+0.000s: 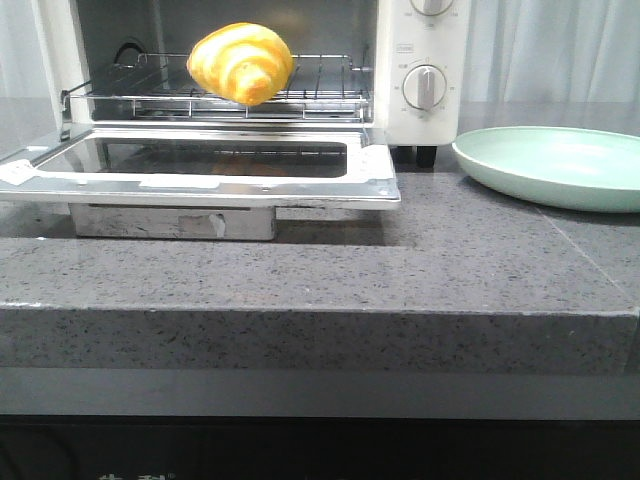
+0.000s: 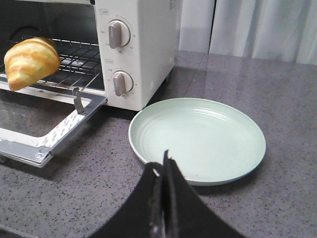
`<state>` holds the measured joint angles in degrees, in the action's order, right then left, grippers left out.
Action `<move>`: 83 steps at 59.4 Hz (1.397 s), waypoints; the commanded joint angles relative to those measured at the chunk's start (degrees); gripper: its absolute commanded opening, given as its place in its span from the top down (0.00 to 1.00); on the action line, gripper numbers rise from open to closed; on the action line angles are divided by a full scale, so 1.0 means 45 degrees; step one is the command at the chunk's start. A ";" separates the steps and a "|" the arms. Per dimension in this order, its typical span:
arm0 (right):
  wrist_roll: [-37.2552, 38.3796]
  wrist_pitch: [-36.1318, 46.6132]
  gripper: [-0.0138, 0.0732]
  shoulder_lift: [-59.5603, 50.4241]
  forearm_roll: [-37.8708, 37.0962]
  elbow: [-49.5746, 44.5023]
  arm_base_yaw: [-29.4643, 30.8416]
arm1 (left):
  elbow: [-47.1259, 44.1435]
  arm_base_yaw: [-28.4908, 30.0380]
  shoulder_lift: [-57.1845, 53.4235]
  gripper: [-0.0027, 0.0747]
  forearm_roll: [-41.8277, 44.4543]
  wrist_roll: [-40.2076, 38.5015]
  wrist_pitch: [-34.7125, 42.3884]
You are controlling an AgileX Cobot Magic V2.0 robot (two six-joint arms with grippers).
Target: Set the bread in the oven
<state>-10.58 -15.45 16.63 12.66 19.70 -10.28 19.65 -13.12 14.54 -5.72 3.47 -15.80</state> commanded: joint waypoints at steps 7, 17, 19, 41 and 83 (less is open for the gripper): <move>0.0011 0.1605 0.91 -0.0791 -0.0085 -0.0027 -0.0025 | 0.0325 0.0012 0.0103 0.99 -0.0119 -0.0034 0.0925; 0.0011 0.1892 0.91 -0.0791 -0.0085 -0.0030 -0.0025 | 0.0325 0.0012 0.0103 0.99 -0.0119 -0.0034 0.0948; 0.0011 0.1892 0.91 -0.0791 -0.0085 -0.0030 -0.0025 | 0.0325 0.0012 0.0103 0.99 -0.0119 -0.0034 0.0948; 0.0011 0.1892 0.91 -0.0791 -0.0085 -0.0030 -0.0025 | 0.0325 0.0012 0.0103 0.99 -0.0119 -0.0034 0.0948; 0.0011 0.1892 0.91 -0.0791 -0.0085 -0.0030 -0.0025 | -0.3768 0.2602 -0.3561 0.99 0.0180 -0.0034 0.1394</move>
<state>-10.54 -11.86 12.71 12.66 18.03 -10.28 3.84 -2.43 0.05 -4.88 3.47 -15.32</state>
